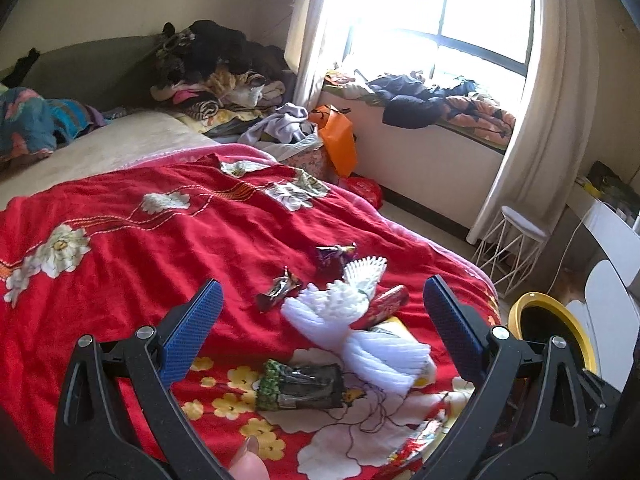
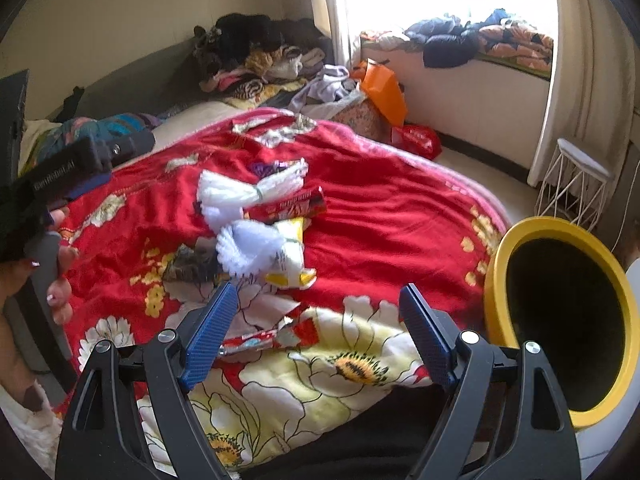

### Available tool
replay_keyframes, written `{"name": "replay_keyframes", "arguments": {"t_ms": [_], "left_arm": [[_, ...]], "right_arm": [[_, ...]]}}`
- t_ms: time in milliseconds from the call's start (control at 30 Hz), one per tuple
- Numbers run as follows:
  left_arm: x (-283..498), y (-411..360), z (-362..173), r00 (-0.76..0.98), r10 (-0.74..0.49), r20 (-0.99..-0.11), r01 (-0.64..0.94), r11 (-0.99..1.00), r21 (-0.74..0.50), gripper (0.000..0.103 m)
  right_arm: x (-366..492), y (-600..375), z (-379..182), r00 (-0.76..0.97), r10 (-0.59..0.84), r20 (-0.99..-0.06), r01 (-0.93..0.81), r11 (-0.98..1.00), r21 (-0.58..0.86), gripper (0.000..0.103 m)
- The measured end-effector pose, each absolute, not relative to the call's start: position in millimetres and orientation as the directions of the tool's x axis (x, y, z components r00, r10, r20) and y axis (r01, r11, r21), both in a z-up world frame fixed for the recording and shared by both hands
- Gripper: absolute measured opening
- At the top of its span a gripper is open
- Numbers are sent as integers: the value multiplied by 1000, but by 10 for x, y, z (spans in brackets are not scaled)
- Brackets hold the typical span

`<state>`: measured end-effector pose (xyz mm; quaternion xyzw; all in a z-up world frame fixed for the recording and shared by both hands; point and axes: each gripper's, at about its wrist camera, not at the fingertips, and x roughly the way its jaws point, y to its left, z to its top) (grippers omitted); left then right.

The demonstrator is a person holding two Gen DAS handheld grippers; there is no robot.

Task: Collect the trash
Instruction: 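Grasp the white mesh foam sleeve with the left gripper while the right gripper grasps a red wrapper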

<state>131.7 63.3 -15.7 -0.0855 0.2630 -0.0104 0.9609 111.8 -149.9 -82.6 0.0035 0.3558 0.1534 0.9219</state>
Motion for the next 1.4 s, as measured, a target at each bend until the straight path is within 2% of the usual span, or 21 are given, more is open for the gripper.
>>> {"name": "replay_keyframes", "arguments": {"t_ms": [467,800,900,967,1000,1133,1200,1300,1400], "left_arm": [[1445,664,-391,824,-125,-553,25,982,-186,92],[1650,585,-570,785,-175,-594,47,973,-224,72],[1702,592,-611,779,-181,-600,42,970,-238,67],[1740,591,-634,777,-187,-601,41,968,-248,64],[1748,592,-642,778,-189,-600,41,967,-252,64],[1812,562,-680,772,-201,-603,44,964,-264,59],[1855,559,-704,767,-202,-609,35,961,-274,58],[1917,530,-753,757,-198,-623,21,960,-280,55],[1935,529,-788,752,-194,-630,7,958,-287,46]], "right_arm": [[1193,-1246,-1151,631,278,-724,-288,951,115,81],[1330,-1202,-1322,588,280,-759,-255,955,154,80],[1378,-1155,-1397,557,293,-777,-259,950,173,72],[1414,-1126,-1465,533,299,-792,-256,949,186,56],[1428,-1108,-1506,523,291,-801,-253,950,181,53],[1427,-1106,-1563,521,292,-802,-256,950,179,29],[1434,-1142,-1559,517,309,-798,-259,945,198,27],[1427,-1179,-1551,523,317,-791,-272,942,197,9],[1430,-1232,-1527,529,337,-779,-278,936,216,8]]}}
